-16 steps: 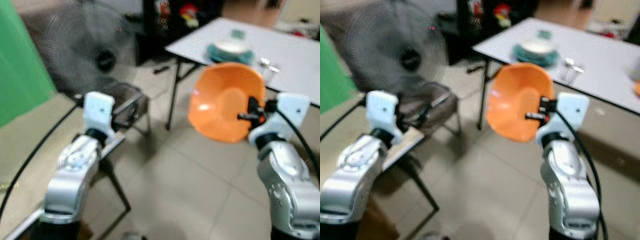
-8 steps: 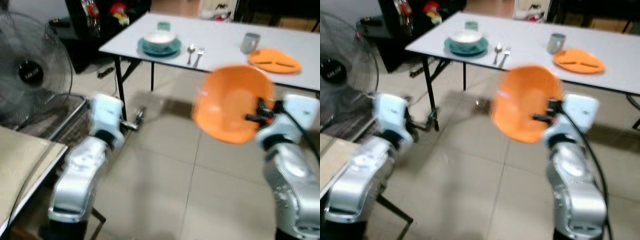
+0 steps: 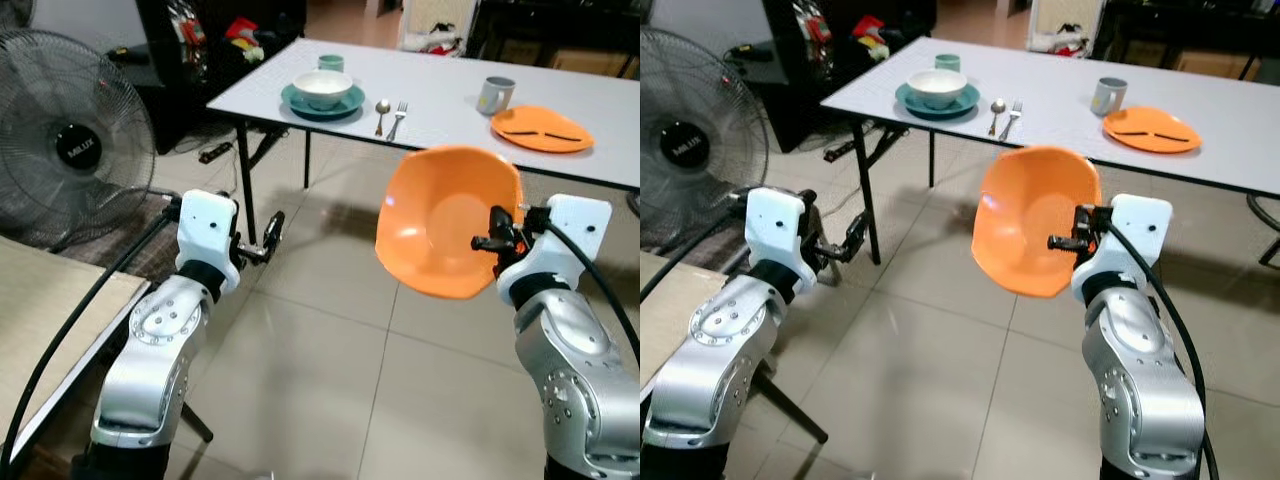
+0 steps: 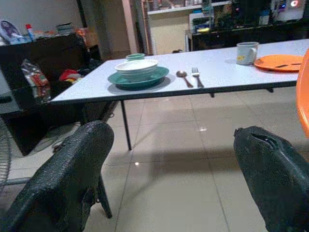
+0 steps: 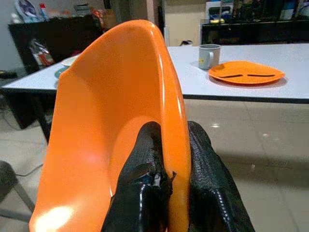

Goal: Setting the table

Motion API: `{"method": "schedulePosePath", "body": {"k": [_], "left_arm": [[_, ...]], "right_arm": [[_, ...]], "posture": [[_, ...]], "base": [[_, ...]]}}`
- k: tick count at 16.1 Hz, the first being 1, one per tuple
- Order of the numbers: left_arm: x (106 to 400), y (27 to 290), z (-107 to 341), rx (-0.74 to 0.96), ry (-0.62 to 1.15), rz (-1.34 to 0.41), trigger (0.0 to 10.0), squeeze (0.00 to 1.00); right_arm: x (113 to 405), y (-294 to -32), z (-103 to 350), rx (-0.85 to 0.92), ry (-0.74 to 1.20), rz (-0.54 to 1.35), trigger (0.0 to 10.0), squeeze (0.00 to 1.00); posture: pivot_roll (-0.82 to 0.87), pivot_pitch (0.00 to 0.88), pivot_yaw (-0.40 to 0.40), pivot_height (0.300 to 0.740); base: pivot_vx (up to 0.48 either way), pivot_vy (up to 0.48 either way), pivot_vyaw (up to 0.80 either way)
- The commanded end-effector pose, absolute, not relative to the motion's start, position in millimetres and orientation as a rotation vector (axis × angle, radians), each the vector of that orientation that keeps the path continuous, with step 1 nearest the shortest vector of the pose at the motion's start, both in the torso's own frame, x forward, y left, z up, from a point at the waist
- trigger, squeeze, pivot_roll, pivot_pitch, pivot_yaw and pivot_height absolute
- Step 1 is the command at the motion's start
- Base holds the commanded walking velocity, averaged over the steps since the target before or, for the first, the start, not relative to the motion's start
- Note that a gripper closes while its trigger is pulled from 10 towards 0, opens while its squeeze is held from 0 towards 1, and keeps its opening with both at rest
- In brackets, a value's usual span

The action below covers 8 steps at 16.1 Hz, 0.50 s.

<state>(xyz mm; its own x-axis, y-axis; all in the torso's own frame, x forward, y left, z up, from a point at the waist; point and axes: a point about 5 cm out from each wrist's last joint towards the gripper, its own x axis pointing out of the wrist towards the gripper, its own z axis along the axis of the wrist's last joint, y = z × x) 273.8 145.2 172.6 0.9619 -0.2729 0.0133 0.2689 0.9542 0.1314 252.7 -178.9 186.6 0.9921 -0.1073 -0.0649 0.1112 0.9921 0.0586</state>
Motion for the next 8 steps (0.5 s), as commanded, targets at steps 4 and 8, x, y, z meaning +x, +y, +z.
{"method": "schedulePosePath", "body": {"k": [4,8], "left_arm": [[272.5,142.0,172.6,0.131,-0.038,-0.309,10.0,0.0],[269.8,137.4,172.4,0.132,-0.036,-0.327,10.0,0.0]], "right_arm": [[254.0,-180.1,193.6,0.046,0.02,-0.117,10.0,0.0],[253.2,-182.7,194.5,0.021,0.003,-0.133,10.0,0.0]], "posture": [[0.07,0.0,0.013,0.74],[0.06,0.0,0.017,0.74]], "base": [[0.264,0.0,-0.76],[0.3,0.0,-0.11]]}}
